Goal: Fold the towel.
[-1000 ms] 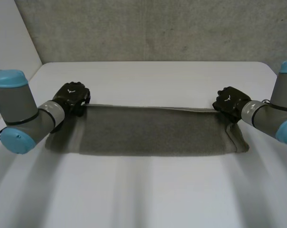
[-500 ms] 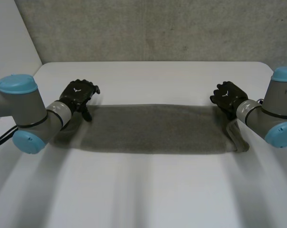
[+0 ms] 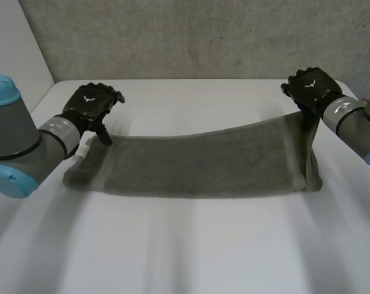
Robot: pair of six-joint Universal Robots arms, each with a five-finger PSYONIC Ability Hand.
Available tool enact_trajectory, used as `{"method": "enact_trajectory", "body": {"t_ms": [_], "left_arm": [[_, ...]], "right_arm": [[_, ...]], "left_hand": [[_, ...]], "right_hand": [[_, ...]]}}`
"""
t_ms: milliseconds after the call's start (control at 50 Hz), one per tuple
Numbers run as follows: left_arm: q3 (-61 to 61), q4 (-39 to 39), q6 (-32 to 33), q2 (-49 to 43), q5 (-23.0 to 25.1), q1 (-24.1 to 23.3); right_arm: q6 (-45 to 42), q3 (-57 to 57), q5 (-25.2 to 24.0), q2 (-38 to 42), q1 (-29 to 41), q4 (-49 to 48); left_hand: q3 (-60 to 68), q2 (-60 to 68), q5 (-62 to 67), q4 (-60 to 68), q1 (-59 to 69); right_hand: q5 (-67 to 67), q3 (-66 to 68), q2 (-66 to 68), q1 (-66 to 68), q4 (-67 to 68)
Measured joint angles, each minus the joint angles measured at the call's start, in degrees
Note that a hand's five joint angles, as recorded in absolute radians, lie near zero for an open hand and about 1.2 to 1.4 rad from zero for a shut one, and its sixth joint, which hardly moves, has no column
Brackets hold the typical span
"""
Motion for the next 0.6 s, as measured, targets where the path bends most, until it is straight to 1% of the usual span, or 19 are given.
{"method": "enact_trajectory", "body": {"t_ms": [40, 80, 100, 120, 140, 160, 200, 240, 300, 440, 500, 600], "left_arm": [[-1.32, 0.01, -0.07, 1.41, 0.06, 0.00], [-2.35, 0.02, -0.12, 2.31, 0.08, -0.01], [-2.60, 0.02, -0.13, 2.48, 0.08, 0.00], [-2.99, 0.02, -0.14, 2.72, 0.08, 0.00], [-3.43, 0.01, -0.14, 2.90, 0.07, 0.00], [-3.61, -0.02, -0.14, 2.93, 0.07, 0.00], [-4.15, -0.09, -0.14, 2.88, 0.05, 0.00], [-4.55, -0.19, -0.12, 2.75, 0.03, 0.00], [-4.95, -0.29, -0.10, 2.57, 0.01, 0.03], [-5.34, -0.38, -0.07, 2.39, -0.05, 0.20], [-5.34, -0.38, -0.07, 2.47, -0.06, 0.21], [-5.43, -0.38, -0.08, 2.70, -0.06, 0.16]], "right_arm": [[-0.24, 0.43, -0.76, 0.03, -0.01, 0.21], [-0.64, 0.62, -1.72, 0.35, -0.04, 0.29], [-0.81, 0.63, -2.13, 0.57, -0.07, 0.33], [-1.04, 0.55, -2.72, 1.00, -0.13, 0.37], [-1.21, 0.34, -3.28, 1.54, -0.24, 0.44], [-1.26, 0.20, -3.52, 1.80, -0.32, 0.50], [-1.28, -0.67, -4.16, 3.05, -0.78, 1.09], [-1.03, -2.03, -4.45, 4.32, -1.32, 2.20], [-0.14, -4.33, -4.47, 5.88, -2.04, 4.39], [6.20, -9.70, -4.34, 7.91, -3.41, 10.22], [9.36, -9.87, -5.04, 7.41, -3.51, 11.05], [13.94, -6.71, -8.54, 3.65, -3.28, 9.40]], "left_hand": [[0.00, -0.49, -0.29, 0.00, -1.07], [0.00, -0.85, -0.60, 0.00, -1.42], [0.00, -0.91, -0.62, 0.00, -1.42], [0.00, -0.98, -0.75, 0.00, -1.42], [0.00, -1.01, -0.81, 0.00, -1.41], [0.00, -1.02, -0.83, 0.00, -1.42], [0.00, -1.04, -0.94, 0.00, -1.41], [0.00, -1.09, -1.04, 0.00, -1.42], [0.00, -1.21, -1.04, 0.00, -1.42], [0.00, -1.27, -1.09, 0.00, -1.42], [0.00, -1.28, -1.10, 0.00, -1.42], [0.00, -1.29, -1.09, 0.00, -1.42]], "right_hand": [[10.44, 0.00, 11.19, 9.91, 0.00], [17.66, 0.00, 18.37, 16.97, 0.00], [17.56, 0.00, 18.30, 17.12, 0.00], [14.49, 0.00, 15.53, 14.50, 0.00], [7.86, 0.00, 8.98, 8.08, 0.00], [4.52, 0.00, 6.11, 5.26, 0.00], [-6.61, 0.00, -2.89, -3.27, 0.00], [-13.18, 0.00, -10.41, -9.93, 0.00], [-13.34, 0.00, -12.02, -11.91, 0.00], [-13.34, 0.00, -12.02, -12.92, 0.00], [-13.34, 0.00, -12.02, -12.92, 0.00], [-13.34, 0.00, -12.02, -12.93, 0.00]]}}
